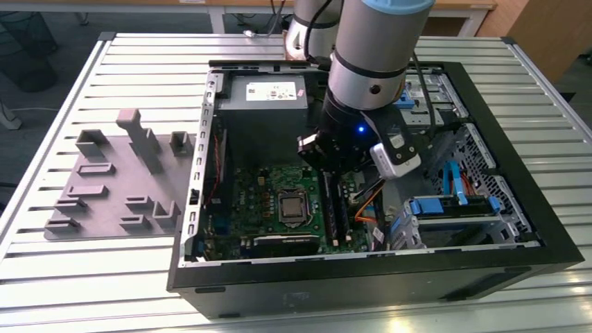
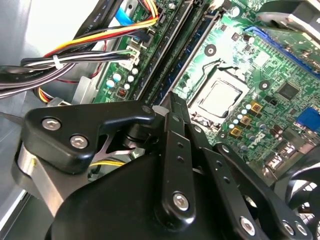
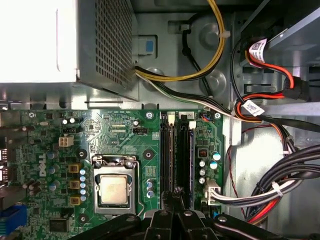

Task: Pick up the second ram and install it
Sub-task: 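Press down the second ram until it locks into place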

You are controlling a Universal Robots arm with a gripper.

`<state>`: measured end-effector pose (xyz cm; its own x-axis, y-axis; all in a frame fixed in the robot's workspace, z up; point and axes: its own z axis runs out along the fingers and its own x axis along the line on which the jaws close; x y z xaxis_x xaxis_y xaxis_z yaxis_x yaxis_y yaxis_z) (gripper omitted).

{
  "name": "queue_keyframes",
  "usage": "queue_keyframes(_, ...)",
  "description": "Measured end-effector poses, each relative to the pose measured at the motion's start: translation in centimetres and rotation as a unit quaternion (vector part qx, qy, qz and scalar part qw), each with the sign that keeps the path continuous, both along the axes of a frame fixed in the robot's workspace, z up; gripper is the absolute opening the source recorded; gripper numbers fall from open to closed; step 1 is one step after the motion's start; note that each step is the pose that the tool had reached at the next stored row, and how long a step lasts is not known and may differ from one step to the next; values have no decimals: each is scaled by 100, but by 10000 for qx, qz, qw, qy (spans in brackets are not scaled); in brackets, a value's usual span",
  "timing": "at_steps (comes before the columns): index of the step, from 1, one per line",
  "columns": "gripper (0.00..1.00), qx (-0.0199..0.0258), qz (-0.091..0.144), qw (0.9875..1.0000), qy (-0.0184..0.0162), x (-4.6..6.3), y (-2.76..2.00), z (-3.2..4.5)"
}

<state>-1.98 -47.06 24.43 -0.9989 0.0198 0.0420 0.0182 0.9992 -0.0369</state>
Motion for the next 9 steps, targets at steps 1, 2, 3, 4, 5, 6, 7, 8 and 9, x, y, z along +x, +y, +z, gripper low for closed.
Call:
queue_keyframes(1, 11, -1, 0, 10000, 0, 0, 0, -18)
queue_keyframes(2, 11, -1, 0, 10000, 0, 0, 0, -36)
queue_keyframes(3, 11, 0, 0, 10000, 0, 0, 0, -54)
queue_keyframes(4, 11, 0, -1, 10000, 0, 0, 0, -72)
queue_keyframes(5, 11, 0, 0, 10000, 0, 1, 0, -90)
queue_keyframes(6, 11, 0, 0, 10000, 0, 2, 0, -105)
queue_keyframes(7, 11, 1, 0, 10000, 0, 3, 0, -115)
queue_keyframes(8, 11, 1, 0, 10000, 0, 3, 0, -125)
queue_keyframes(9, 11, 0, 0, 10000, 0, 3, 0, -134)
